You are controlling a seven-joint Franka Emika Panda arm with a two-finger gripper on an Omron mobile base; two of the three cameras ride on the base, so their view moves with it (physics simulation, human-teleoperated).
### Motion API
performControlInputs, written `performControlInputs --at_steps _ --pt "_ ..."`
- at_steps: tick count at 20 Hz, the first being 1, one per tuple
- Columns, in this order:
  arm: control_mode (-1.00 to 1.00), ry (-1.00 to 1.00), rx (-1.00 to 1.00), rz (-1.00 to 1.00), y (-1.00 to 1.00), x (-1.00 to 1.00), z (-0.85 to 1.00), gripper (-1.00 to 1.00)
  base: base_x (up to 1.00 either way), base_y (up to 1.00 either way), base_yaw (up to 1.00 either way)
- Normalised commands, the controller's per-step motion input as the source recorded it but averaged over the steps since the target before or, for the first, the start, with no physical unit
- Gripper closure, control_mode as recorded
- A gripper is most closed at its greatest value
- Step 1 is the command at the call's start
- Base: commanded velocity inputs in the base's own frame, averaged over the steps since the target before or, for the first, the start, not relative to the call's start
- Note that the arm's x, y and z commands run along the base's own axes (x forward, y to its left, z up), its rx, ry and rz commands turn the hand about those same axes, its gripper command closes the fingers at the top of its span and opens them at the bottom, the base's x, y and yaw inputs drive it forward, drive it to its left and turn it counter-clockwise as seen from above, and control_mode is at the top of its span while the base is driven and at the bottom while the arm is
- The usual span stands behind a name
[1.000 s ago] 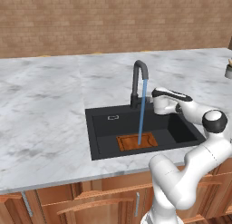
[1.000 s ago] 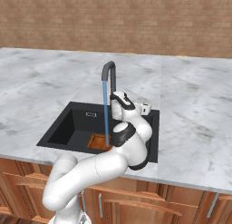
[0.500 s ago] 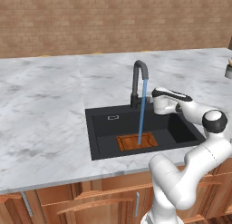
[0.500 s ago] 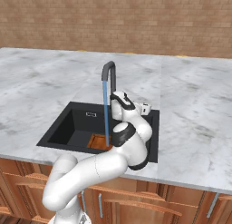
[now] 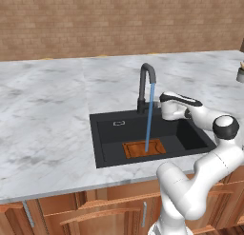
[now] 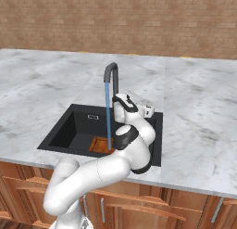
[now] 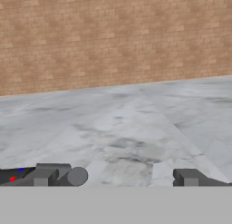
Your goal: Turn on the sink faucet with hot water and rinse the cutting board for ten seconds, then turn off the faucet. Push the cutting board to reach the water if necessary.
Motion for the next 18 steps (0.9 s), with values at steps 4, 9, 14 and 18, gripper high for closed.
performControlInputs --at_steps 4,9,14,18 --pt "-1.00 0.00 0.00 0.00 0.00 0.00 0.00 -1.00 0.00 0.00 0.00" --pt "-1.00 0.00 0.00 0.00 0.00 0.00 0.00 -1.00 0.00 0.00 0.00" --pt "-1.00 0.00 0.00 0.00 0.00 0.00 0.00 -1.00 0.00 0.00 0.00" --pt "-1.00 0.00 0.00 0.00 0.00 0.00 0.00 -1.00 0.00 0.00 0.00"
